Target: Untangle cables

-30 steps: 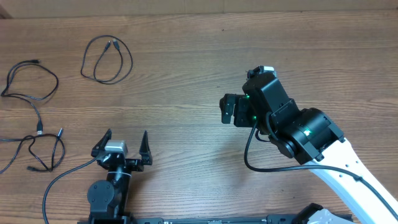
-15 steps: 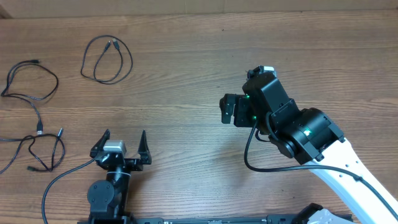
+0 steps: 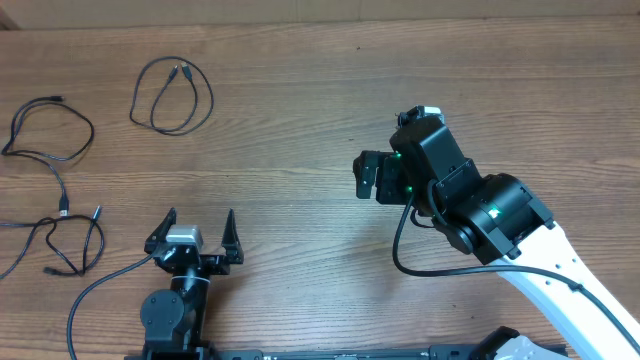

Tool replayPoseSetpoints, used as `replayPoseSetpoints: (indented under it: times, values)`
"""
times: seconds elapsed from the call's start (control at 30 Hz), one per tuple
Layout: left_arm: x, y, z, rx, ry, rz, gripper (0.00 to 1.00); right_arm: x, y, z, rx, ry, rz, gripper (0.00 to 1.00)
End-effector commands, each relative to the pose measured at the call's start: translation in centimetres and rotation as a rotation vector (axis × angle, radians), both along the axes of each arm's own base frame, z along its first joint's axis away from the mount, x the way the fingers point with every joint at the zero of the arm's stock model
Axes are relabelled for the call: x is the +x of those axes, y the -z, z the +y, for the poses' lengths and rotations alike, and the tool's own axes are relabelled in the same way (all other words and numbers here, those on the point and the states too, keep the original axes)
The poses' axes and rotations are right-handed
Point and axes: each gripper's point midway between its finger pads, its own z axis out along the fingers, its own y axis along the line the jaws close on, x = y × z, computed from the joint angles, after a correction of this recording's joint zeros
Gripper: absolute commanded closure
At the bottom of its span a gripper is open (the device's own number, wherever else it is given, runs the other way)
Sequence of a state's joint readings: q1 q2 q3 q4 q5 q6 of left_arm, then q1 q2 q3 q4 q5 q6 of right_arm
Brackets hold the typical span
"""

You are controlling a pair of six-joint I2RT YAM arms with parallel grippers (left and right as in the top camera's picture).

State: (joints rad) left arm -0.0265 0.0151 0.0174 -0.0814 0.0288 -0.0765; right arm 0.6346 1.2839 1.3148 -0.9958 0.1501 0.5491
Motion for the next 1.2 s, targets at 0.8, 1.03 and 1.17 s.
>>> replayPoseSetpoints:
  times: [0.8, 1.03, 1.17]
  values:
    - [0.0, 0.2, 0.0, -0.015, -0.005, -0.002, 0.0, 1.3, 3.2, -6.4, -0.024, 0.191, 0.023, 0.0]
    - [0.0, 0.2, 0.0, -0.015, -0.005, -0.002, 0.0, -0.2, 2.5, -13.4, 0.05, 0.39, -0.124, 0.0]
    - [0.0, 0.2, 0.0, -0.015, -0.005, -0.002, 0.0, -2.5, 0.2, -15.2, 0.104, 0.434, -0.25, 0.0]
